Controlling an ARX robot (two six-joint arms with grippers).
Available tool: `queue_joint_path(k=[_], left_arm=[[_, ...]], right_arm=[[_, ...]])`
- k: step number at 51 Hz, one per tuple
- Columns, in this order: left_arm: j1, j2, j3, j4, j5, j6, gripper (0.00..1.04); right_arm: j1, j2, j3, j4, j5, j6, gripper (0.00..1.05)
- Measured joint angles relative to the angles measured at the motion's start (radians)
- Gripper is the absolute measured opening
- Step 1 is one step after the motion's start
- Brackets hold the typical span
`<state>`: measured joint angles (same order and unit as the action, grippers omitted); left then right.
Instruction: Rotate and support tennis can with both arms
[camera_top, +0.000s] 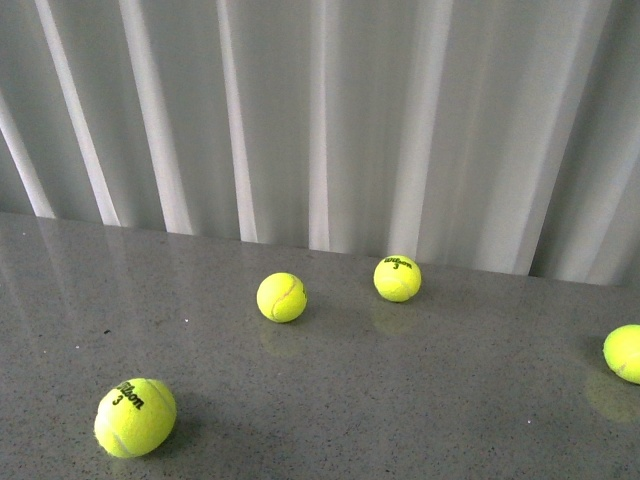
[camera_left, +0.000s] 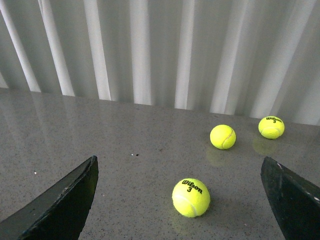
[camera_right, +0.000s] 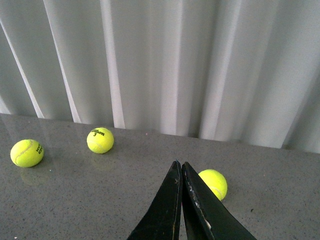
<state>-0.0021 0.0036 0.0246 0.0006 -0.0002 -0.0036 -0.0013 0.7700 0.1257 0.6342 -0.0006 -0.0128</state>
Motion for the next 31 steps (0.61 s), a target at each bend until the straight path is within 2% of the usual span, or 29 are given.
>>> queue_joint_path(k=[31], left_arm=[[0.000,0.000,0.000,0.000,0.000,0.000,0.98]], right_arm=[[0.000,-0.285,-0.122,-0.156,0.000,0.001,0.03]])
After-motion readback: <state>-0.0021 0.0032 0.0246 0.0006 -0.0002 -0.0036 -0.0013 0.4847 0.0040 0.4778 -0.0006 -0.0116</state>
